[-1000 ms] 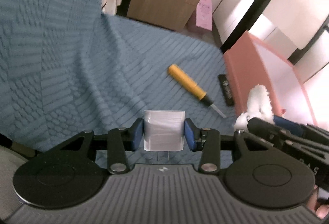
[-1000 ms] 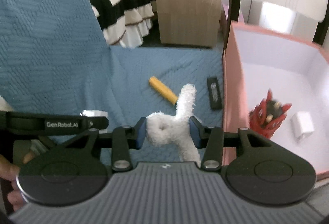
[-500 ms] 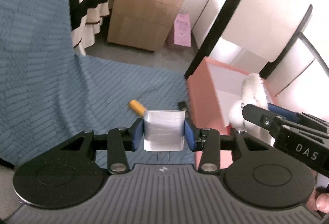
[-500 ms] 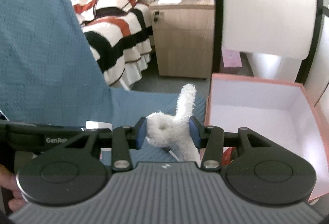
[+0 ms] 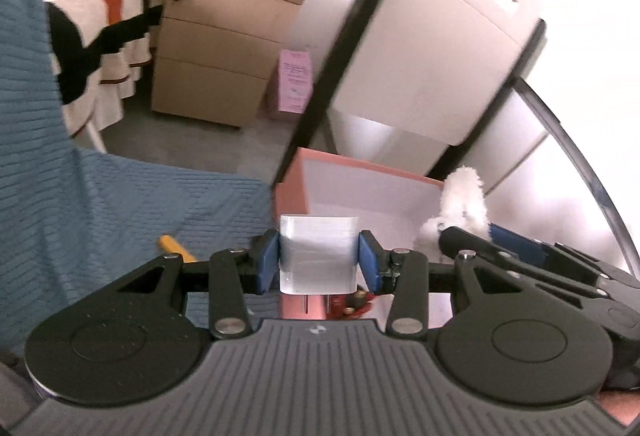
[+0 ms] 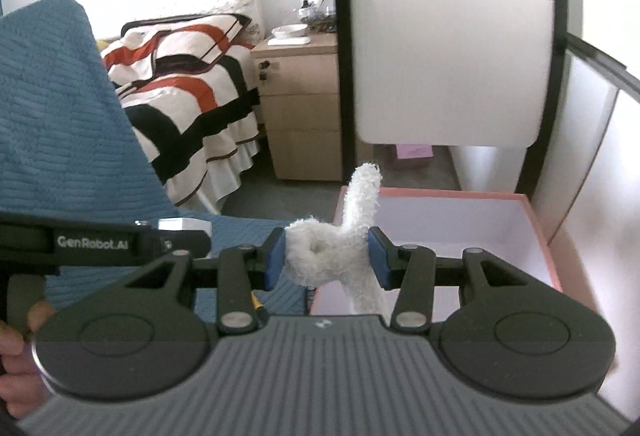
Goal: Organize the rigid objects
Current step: 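Carry both over the pink box and open both grippers to drop them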
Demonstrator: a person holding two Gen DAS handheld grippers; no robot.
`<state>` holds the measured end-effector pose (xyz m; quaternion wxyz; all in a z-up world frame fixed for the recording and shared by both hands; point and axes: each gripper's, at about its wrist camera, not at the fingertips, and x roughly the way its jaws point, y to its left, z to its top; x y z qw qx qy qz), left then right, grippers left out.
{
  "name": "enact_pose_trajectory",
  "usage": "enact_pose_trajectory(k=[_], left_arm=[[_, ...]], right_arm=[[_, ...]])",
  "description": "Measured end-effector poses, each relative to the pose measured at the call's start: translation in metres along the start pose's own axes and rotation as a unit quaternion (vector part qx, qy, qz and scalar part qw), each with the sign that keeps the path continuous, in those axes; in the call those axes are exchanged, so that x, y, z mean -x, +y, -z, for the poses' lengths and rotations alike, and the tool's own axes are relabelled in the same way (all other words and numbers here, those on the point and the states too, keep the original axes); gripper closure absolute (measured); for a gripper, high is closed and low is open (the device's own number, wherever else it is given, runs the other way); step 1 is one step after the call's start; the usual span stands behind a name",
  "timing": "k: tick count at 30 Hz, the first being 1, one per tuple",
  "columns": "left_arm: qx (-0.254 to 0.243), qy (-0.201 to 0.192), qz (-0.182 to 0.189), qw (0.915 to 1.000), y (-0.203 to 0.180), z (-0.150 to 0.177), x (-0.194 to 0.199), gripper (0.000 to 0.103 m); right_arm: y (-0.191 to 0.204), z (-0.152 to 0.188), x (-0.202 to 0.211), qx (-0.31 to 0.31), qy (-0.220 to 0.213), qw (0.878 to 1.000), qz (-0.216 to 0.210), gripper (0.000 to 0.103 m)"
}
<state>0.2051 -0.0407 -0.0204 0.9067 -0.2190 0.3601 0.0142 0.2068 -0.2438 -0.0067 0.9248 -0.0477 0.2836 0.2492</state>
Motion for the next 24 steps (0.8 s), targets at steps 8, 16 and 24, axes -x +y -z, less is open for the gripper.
enact_pose_trajectory(k=[8, 16, 24], left_arm=[[-0.005, 0.019, 0.01, 0.9997, -0.035, 0.013, -0.039, 0.054], [-0.014, 0.045, 0.005, 0.9989, -0.055, 0.036, -0.078, 0.054], [0.004, 0.067, -0.002, 0.9977, -0.054, 0.059, -0.113, 0.054]], right_arm=[[-0.04, 0.011, -0.01, -0.028, 0.009, 0.999, 0.028, 0.056], [-0.084, 0.032, -0.02, -0.045, 0.034, 0.997, 0.047, 0.056], [-0.11, 0.062, -0.043, -0.048, 0.074, 0.994, 0.062, 0.056]])
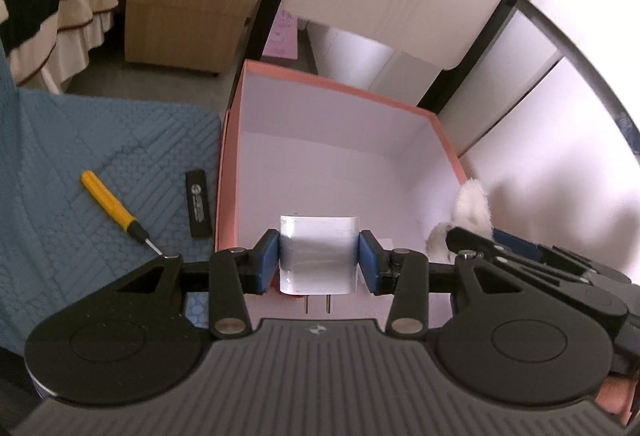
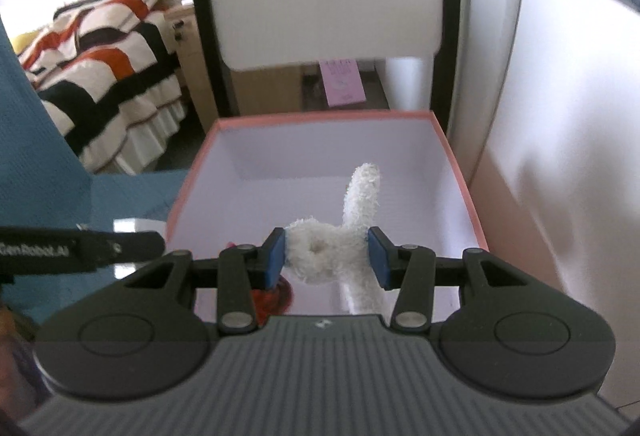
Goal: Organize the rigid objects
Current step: 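Carry both over the pink box and open both grippers to drop them, then withdraw both open tools from the box toward the screwdriver and USB stick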
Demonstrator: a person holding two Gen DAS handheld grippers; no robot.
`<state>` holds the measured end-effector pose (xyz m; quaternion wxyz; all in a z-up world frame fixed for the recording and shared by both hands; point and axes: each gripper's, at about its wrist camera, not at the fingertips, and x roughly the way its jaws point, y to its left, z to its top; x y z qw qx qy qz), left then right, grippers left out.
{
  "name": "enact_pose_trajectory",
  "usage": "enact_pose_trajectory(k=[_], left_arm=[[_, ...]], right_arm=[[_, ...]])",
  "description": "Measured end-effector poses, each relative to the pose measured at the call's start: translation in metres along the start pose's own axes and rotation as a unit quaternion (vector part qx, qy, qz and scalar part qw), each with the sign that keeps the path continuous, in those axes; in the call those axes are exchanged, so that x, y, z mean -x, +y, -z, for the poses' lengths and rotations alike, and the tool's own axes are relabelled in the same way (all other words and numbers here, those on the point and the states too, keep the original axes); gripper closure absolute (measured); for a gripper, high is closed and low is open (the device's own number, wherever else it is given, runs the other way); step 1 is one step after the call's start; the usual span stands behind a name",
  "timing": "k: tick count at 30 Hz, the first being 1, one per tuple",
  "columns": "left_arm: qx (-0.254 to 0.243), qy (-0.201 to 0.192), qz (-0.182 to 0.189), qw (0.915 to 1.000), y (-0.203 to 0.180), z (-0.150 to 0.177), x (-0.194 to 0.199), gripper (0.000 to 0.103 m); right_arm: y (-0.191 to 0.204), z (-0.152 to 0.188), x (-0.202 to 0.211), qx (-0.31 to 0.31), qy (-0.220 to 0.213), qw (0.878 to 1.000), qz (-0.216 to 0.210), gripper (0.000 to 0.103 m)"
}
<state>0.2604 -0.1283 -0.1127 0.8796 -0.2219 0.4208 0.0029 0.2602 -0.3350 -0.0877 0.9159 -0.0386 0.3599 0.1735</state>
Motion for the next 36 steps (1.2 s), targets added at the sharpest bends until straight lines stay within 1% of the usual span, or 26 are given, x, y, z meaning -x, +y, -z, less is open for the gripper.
enact_pose_trajectory(k=[5, 9, 15, 21, 24, 25, 27, 29, 36], left_arm=[[-0.001, 0.014, -0.003, 0.9999, 0.005, 0.008, -0.018, 0.054], [-0.008, 0.032, -0.002, 0.9995, 0.008, 0.016, -0.033, 0.054], [-0.012, 0.048, -0.004, 0.9987, 0.012, 0.026, -0.046, 0.054], [-0.02, 0.051, 0.002, 0.9985, 0.011, 0.029, -0.047, 0.054], [-0.023, 0.047, 0.005, 0.9986, 0.009, 0.029, -0.043, 0.053], [-0.024, 0.044, 0.006, 0.9987, 0.009, 0.029, -0.041, 0.052], [-0.025, 0.037, 0.01, 0.9989, 0.008, 0.027, -0.036, 0.047], [-0.029, 0.028, 0.012, 0.9991, 0.008, 0.025, -0.029, 0.045], [-0.041, -0.009, 0.012, 0.9991, 0.008, 0.015, 0.002, 0.044]], right_arm=[[-0.01, 0.015, -0.018, 0.0, 0.026, 1.0, 0.007, 0.056], [-0.018, 0.028, -0.033, -0.018, 0.05, 0.999, 0.012, 0.055], [-0.025, 0.044, -0.045, -0.033, 0.078, 0.996, 0.019, 0.055], [-0.027, 0.048, -0.045, -0.035, 0.084, 0.996, 0.018, 0.055], [-0.028, 0.047, -0.045, -0.038, 0.083, 0.996, 0.021, 0.055], [-0.028, 0.047, -0.044, -0.039, 0.083, 0.996, 0.02, 0.053], [-0.027, 0.046, -0.044, -0.043, 0.083, 0.995, 0.024, 0.053], [-0.027, 0.044, -0.042, -0.046, 0.079, 0.995, 0.027, 0.053], [-0.02, 0.03, -0.023, -0.052, 0.051, 0.997, 0.026, 0.051]])
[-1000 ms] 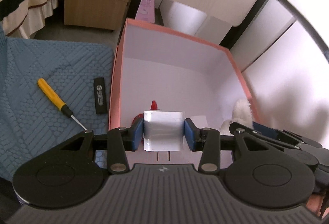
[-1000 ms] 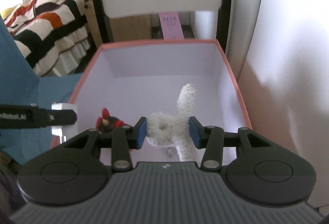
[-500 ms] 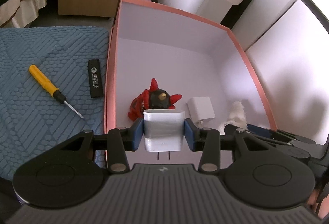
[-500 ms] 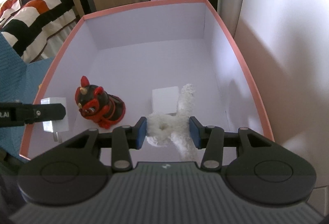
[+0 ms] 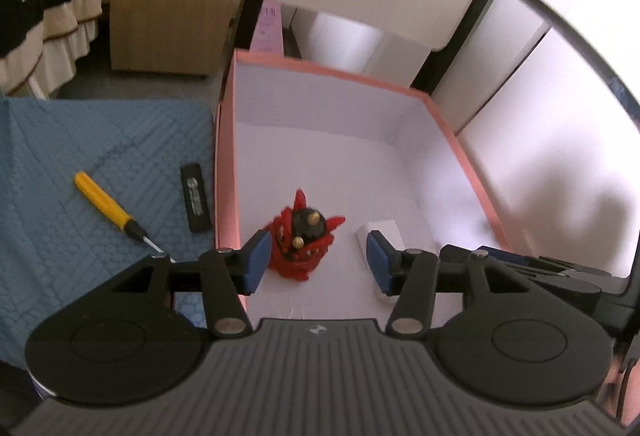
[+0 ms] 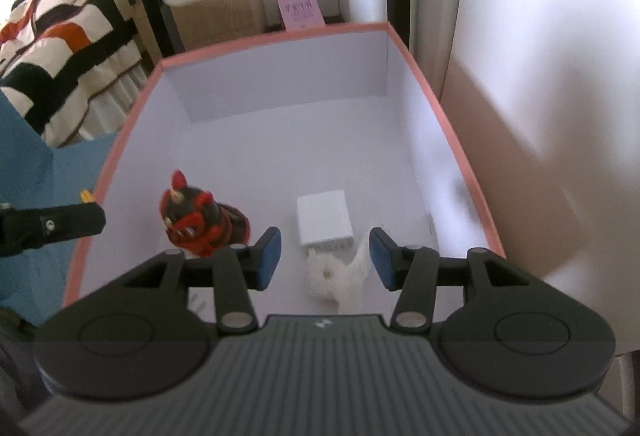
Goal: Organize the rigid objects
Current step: 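Withdraw both open tools from the box toward the screwdriver and USB stick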
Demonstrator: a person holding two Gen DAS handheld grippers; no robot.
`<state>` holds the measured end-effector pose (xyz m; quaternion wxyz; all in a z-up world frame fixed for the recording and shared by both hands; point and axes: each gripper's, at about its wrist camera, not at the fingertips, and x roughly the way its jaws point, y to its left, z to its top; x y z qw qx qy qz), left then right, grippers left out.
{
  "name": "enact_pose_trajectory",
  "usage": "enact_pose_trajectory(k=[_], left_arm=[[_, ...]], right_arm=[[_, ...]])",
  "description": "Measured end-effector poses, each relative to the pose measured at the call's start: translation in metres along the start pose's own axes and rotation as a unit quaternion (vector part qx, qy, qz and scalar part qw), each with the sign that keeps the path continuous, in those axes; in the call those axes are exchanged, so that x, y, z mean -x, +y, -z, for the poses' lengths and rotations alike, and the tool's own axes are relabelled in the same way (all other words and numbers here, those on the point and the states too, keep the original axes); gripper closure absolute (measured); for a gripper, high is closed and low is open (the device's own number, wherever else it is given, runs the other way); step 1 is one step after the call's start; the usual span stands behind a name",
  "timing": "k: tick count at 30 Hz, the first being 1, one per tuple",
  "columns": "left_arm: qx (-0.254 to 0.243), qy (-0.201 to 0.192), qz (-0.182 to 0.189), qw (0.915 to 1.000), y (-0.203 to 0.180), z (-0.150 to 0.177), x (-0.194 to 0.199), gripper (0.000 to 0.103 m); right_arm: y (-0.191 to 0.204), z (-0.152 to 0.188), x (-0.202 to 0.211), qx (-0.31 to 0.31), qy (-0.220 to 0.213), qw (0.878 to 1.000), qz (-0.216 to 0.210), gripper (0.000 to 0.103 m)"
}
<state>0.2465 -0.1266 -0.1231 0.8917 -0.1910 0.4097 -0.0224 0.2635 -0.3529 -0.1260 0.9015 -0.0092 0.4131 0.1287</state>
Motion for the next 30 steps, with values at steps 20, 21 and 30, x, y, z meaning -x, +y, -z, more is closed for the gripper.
enact_pose_trajectory(k=[20, 21, 30], left_arm=[[-0.014, -0.104, -0.009, 0.9944, 0.04, -0.017, 0.106, 0.044], [-0.015, -0.106, -0.01, 0.9942, 0.043, -0.017, 0.108, 0.044], [-0.009, -0.118, -0.015, 0.9929, 0.075, -0.013, 0.114, 0.044]], right_arm=[[0.069, -0.029, 0.089, 0.042, -0.102, 0.994, -0.01, 0.052], [0.074, -0.029, 0.091, 0.046, -0.104, 0.993, -0.012, 0.051], [0.116, -0.015, 0.094, 0.074, -0.11, 0.991, -0.016, 0.051]])
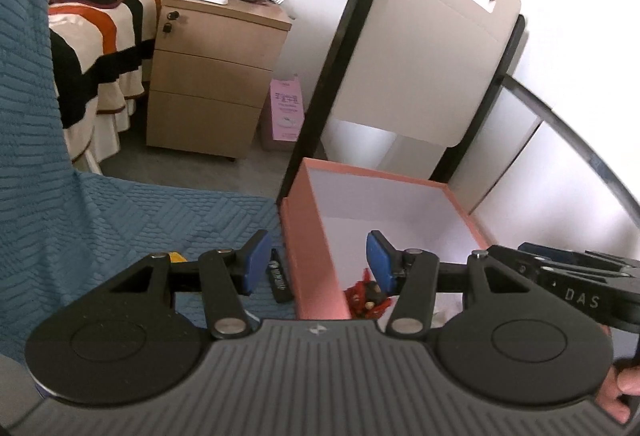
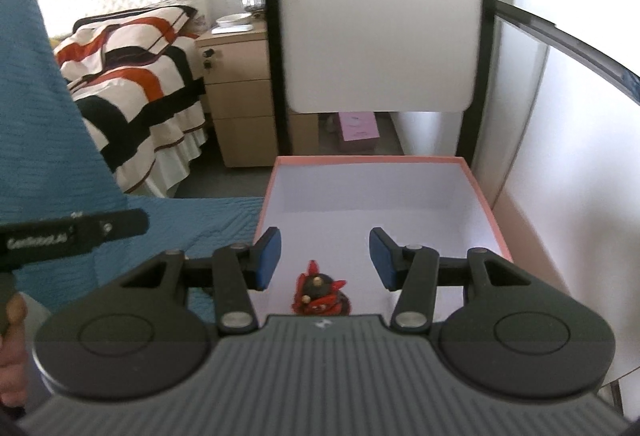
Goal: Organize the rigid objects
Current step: 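Withdraw both open tools from the box toward the screwdriver and USB stick, then close the right gripper on the black USB stick while the left gripper grasps the screwdriver handle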
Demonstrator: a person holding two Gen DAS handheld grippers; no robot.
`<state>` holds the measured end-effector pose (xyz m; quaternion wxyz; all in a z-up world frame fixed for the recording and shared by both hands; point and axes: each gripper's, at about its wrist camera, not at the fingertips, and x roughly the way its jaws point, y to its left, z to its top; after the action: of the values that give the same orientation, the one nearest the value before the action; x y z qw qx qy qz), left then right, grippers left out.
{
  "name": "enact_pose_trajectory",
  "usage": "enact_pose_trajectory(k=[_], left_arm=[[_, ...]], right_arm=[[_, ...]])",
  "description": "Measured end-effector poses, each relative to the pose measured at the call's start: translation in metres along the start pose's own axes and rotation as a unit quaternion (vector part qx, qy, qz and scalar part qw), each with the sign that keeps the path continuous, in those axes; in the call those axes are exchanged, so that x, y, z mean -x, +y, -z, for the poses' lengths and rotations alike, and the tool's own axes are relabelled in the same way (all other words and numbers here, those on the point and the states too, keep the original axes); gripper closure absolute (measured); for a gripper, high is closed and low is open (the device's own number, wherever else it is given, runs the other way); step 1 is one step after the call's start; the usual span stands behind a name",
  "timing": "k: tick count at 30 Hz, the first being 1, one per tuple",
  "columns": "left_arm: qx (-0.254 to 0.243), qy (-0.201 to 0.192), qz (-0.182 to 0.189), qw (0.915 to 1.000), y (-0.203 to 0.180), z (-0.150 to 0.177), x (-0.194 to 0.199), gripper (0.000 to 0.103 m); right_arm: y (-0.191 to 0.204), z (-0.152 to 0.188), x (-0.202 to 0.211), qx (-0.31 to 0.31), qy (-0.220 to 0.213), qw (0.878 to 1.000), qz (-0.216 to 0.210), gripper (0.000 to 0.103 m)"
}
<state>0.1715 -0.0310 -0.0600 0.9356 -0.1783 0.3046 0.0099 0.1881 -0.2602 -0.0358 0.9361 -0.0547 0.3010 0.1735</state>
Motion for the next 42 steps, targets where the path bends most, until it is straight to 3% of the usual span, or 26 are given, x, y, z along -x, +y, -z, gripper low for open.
enact_pose_trajectory(k=[8, 28, 30, 36, 40, 42], left_arm=[[-0.012, 0.008, 0.002, 0.9999, 0.023, 0.024, -0.003, 0.044], [0.005, 0.022, -0.042, 0.9989, 0.093, 0.082, 0.0, 0.043], [0.004, 0.024, -0.043, 0.9988, 0.094, 0.085, -0.002, 0.035], [-0.03, 0.03, -0.043, 0.9982, 0.101, 0.09, -0.015, 0.032], [-0.049, 0.033, -0.033, 0.9977, 0.114, 0.079, -0.029, 0.03], [-0.06, 0.037, -0.03, 0.9971, 0.123, 0.074, -0.037, 0.024]], right_arm=[[0.03, 0.026, -0.009, 0.005, 0.018, 1.0, -0.005, 0.051], [0.087, 0.084, -0.048, 0.0, 0.052, 0.997, -0.054, 0.051], [0.09, 0.088, -0.051, 0.003, 0.052, 0.997, -0.053, 0.051], [0.09, 0.087, -0.055, 0.009, 0.051, 0.997, -0.055, 0.051], [0.093, 0.076, -0.055, 0.058, 0.047, 0.996, -0.058, 0.051], [0.095, 0.069, -0.058, 0.086, 0.047, 0.993, -0.07, 0.051]])
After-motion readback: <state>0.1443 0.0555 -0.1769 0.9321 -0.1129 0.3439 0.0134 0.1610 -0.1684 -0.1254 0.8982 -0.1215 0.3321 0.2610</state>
